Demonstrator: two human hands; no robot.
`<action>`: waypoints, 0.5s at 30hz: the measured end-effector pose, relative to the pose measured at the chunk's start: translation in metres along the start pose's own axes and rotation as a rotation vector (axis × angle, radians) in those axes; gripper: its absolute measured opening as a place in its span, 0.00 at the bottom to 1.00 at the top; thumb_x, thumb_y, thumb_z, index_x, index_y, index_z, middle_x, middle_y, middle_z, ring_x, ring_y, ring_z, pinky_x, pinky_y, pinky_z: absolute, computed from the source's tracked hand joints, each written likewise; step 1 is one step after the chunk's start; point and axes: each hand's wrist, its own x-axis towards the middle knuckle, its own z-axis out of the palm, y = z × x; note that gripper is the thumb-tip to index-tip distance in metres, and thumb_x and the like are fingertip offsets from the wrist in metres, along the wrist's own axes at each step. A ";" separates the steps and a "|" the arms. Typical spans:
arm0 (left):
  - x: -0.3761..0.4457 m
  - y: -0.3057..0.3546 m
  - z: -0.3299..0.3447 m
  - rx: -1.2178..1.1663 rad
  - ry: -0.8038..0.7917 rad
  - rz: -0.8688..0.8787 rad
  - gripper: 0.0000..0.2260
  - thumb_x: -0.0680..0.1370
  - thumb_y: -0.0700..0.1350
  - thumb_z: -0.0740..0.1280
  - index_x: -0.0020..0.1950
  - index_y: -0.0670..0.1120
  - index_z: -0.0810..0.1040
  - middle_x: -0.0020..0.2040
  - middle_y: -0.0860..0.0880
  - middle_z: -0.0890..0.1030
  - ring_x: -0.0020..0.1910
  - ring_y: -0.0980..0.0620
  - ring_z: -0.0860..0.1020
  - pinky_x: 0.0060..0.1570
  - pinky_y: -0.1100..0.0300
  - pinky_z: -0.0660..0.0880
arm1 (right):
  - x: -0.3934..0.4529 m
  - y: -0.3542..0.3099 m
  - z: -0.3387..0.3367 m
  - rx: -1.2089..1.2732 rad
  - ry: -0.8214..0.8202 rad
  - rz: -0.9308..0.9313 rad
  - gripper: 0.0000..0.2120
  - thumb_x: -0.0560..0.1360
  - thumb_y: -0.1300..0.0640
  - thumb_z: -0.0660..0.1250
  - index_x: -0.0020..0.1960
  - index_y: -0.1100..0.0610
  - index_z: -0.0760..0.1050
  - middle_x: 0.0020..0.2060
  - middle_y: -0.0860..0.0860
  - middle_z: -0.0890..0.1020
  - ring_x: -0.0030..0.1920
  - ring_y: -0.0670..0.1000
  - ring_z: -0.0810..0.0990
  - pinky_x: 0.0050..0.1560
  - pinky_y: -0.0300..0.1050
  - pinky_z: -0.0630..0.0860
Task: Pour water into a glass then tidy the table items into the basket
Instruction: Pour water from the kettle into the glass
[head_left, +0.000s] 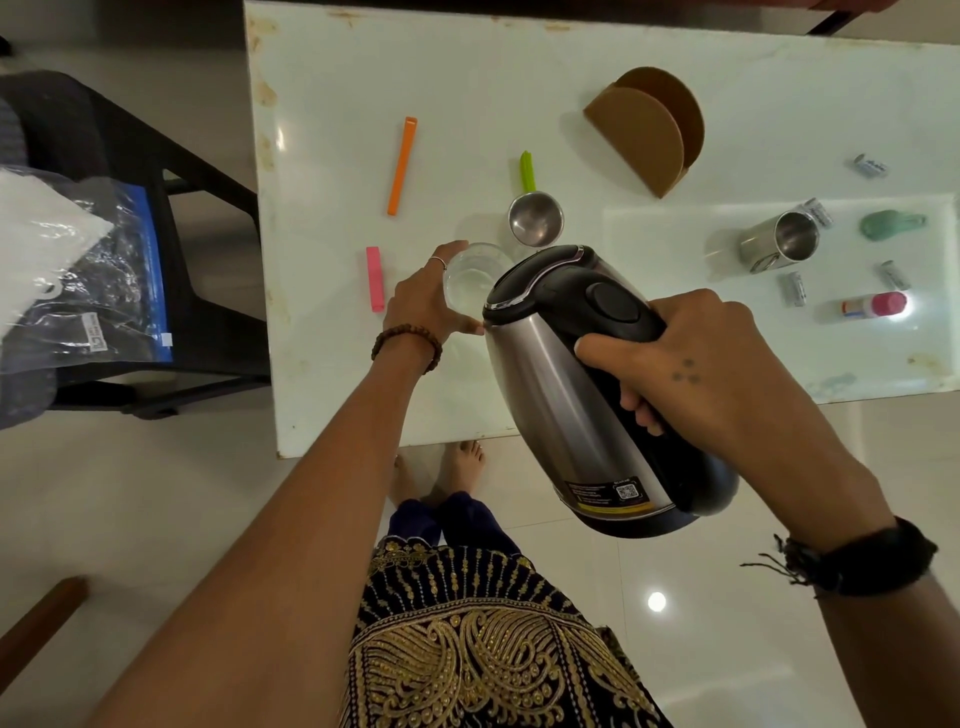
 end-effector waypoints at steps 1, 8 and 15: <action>0.000 0.000 0.000 -0.002 -0.002 0.002 0.41 0.61 0.38 0.78 0.69 0.53 0.64 0.61 0.46 0.78 0.60 0.42 0.75 0.60 0.47 0.73 | 0.000 0.000 0.000 -0.002 -0.001 -0.001 0.12 0.63 0.50 0.67 0.25 0.54 0.71 0.16 0.46 0.76 0.15 0.42 0.71 0.20 0.29 0.68; 0.001 -0.001 0.001 0.019 0.008 0.033 0.40 0.62 0.39 0.77 0.70 0.52 0.64 0.62 0.46 0.78 0.60 0.42 0.75 0.61 0.48 0.73 | 0.002 -0.001 0.002 -0.006 -0.016 0.006 0.13 0.64 0.50 0.68 0.26 0.55 0.71 0.16 0.47 0.75 0.15 0.43 0.71 0.20 0.30 0.69; 0.003 -0.004 0.002 0.037 0.028 0.055 0.38 0.64 0.40 0.76 0.70 0.53 0.64 0.63 0.49 0.77 0.59 0.44 0.76 0.67 0.52 0.64 | 0.002 -0.002 0.004 0.018 -0.023 -0.017 0.12 0.62 0.49 0.67 0.25 0.54 0.70 0.16 0.48 0.75 0.15 0.42 0.70 0.20 0.31 0.70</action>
